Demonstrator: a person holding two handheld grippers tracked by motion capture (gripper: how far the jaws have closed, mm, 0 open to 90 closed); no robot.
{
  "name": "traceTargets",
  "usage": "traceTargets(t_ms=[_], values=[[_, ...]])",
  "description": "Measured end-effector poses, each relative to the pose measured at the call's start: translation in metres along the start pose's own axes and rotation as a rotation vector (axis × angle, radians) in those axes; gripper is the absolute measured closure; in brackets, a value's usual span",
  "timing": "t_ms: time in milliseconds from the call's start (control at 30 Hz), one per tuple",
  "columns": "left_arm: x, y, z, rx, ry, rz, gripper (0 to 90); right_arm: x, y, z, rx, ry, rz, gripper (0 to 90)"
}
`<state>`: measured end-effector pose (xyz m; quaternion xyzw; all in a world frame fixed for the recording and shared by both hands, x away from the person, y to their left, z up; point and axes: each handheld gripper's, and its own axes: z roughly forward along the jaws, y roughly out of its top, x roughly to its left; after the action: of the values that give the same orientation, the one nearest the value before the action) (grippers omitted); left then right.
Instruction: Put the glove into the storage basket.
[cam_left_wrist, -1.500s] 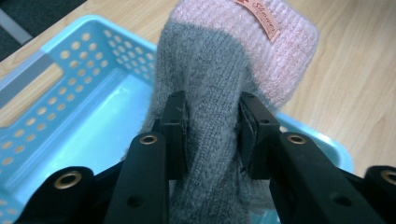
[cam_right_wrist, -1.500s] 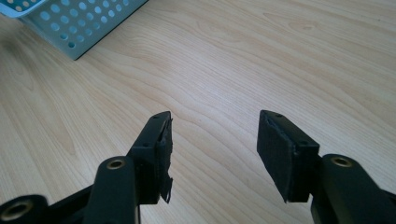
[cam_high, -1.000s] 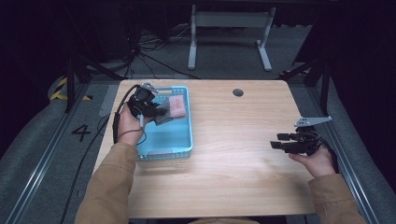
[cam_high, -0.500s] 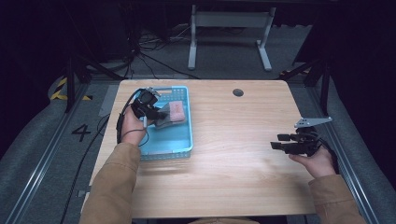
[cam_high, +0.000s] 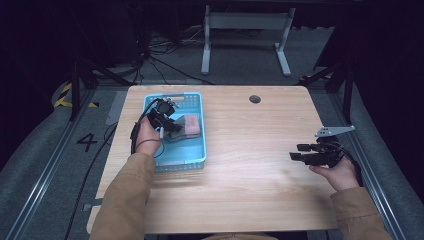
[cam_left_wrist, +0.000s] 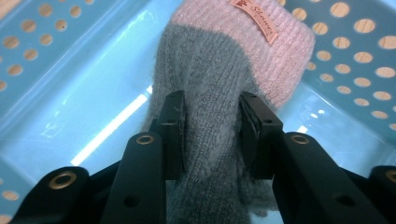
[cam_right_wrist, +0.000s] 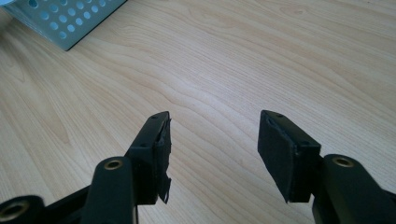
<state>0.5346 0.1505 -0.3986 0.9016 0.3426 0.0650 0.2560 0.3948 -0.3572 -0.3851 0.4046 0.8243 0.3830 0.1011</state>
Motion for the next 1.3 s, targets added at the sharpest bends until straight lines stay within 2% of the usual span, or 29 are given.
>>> traceTargets(t_ms=[67, 200, 633, 900, 1067, 1167, 1300], values=[[-0.001, 0.001, 0.005, 0.028, 0.007, 0.002, 65.1, 0.000, 0.000, 0.000, 0.000, 0.001, -0.001, 45.3], [-0.001, 0.003, 0.009, 0.028, -0.001, -0.007, 64.8, 0.000, 0.000, 0.001, 0.003, 0.004, 0.000, 45.2], [0.004, 0.002, 0.018, 0.033, 0.011, -0.019, 61.8, 0.000, 0.000, 0.000, -0.004, 0.005, -0.004, 45.1], [0.006, 0.003, 0.022, 0.032, 0.037, -0.050, 59.2, 0.001, 0.002, 0.001, -0.002, 0.009, -0.009, 45.0], [0.008, 0.003, 0.024, 0.023, 0.035, -0.074, 58.3, 0.001, 0.002, 0.000, -0.008, 0.012, -0.001, 44.8], [0.007, 0.003, 0.025, 0.028, 0.045, -0.067, 54.8, 0.001, 0.002, 0.000, -0.011, 0.010, -0.006, 44.8], [0.007, 0.004, 0.023, 0.010, 0.067, -0.073, 48.9, 0.001, 0.003, -0.001, -0.014, 0.014, -0.008, 44.8]])
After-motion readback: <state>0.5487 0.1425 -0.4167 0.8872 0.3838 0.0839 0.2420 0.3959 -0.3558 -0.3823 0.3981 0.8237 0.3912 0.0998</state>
